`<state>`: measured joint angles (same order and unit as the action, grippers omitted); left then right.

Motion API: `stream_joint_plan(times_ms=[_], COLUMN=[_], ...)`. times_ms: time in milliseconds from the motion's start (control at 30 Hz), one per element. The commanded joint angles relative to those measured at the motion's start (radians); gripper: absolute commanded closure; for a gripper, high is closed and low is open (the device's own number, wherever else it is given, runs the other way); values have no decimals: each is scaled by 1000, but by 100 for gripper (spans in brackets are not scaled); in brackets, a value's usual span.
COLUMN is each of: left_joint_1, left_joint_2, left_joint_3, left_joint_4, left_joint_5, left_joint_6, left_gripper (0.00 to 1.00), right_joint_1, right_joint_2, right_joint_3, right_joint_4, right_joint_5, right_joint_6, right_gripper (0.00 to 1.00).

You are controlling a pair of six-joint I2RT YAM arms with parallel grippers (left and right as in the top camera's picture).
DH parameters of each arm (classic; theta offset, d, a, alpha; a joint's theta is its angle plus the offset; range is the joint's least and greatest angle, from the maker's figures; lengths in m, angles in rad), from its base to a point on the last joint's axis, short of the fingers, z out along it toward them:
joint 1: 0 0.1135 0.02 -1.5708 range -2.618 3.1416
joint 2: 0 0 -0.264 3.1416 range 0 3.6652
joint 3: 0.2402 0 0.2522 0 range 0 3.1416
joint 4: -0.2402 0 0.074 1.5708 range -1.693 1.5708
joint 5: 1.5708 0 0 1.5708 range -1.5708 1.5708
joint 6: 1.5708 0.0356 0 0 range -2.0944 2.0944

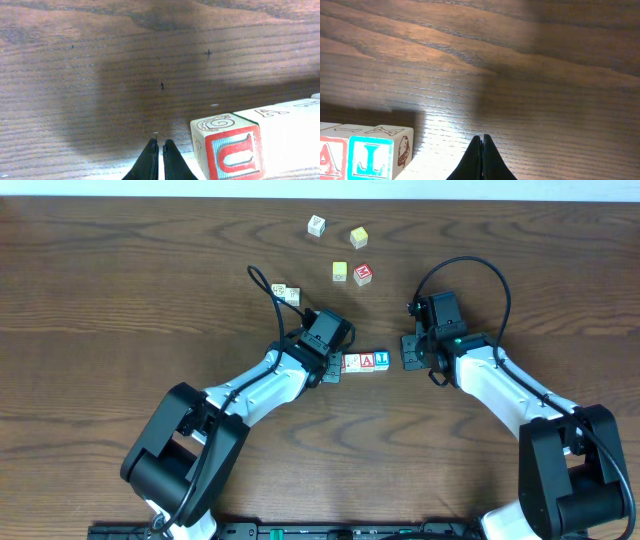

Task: Lift 4 blocks

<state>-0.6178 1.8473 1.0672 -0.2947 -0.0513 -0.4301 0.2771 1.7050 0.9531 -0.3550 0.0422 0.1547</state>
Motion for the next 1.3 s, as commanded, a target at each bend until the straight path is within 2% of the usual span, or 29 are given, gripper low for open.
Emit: stream_joint_plan(times_ms=[0,100,267,367,433,633,900,1033,1200,1267], left_joint_1=[19,60,157,219,243,237,235,235,235,235], left_joint_2=[-27,-54,-154,-267,-364,-757,-1277,-1458,-1566,-1576], left_joint_3=[17,17,17,17,17,17,17,17,17,17], left_joint_4=[-13,-48,-157,-200,-219,-229,-366,-485,-580,-593], left_joint_5=[32,29,-127,-148,-189,-442,-455,-455,-455,-455], left_joint_6=[-12,17,39,85,98,189,236,235,235,235], left_gripper=[93,93,93,93,93,93,93,93,92,89], right_joint_1=[-5,-5,-5,-5,-5,-20,-62,-72,-74,-74], right_joint_2=[-16,-16,-16,-16,-16,-16,-16,-16,-16,-16], right_joint_3=[12,12,12,12,12,12,12,12,12,12], right_joint_4=[-5,-9,-17,-16,-16,-15,32,74,102,113], right_joint_5=[13,15,47,47,48,74,76,92,118,147], right_joint_6=[-11,-11,-11,-11,-11,-14,-15,-15,-15,-14], right_gripper=[99,99,99,99,99,99,98,86,66,51])
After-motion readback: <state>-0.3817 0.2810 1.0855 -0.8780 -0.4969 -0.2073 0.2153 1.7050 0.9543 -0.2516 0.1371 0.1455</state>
